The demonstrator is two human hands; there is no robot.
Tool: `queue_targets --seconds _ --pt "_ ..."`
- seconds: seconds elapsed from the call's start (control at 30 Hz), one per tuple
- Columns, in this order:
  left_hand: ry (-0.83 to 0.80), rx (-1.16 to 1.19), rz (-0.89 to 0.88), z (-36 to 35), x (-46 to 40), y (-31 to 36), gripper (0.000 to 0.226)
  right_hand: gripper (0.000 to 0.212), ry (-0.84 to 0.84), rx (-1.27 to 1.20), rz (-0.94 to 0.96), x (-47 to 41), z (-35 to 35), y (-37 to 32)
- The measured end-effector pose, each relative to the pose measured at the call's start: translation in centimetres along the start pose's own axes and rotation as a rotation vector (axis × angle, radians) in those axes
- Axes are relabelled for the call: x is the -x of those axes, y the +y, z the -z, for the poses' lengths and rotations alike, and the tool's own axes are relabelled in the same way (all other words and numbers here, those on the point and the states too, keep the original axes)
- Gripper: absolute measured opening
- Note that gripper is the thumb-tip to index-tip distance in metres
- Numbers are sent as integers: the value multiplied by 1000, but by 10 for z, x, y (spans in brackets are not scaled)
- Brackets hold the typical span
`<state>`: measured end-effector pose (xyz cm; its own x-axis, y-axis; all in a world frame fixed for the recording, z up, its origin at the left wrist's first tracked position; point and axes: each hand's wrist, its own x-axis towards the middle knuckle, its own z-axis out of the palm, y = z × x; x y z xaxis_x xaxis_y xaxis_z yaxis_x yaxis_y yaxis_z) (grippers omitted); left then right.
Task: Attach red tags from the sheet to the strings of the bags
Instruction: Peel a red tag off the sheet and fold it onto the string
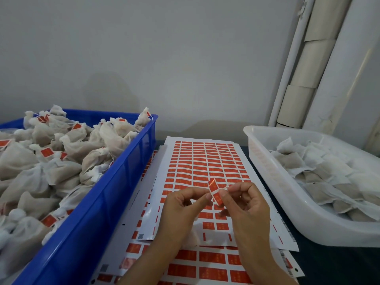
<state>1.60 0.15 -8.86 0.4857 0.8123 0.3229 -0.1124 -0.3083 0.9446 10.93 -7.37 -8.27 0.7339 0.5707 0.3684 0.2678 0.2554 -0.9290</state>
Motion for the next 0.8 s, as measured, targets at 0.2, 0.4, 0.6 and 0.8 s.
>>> queue_targets --seconds 0.2,0.4,0.6,0.8 --pt "-11 -1 -13 0 0 1 15 18 2 31 19 2 -1 -1" --pt "-24 -11 -11 0 1 3 15 15 0 63 22 0 0 1" --pt "-42 -18 -9 0 2 3 10 25 20 75 35 1 -1 -1" --pt "-41 -61 -9 -2 4 5 14 25 26 107 56 0 0 1"
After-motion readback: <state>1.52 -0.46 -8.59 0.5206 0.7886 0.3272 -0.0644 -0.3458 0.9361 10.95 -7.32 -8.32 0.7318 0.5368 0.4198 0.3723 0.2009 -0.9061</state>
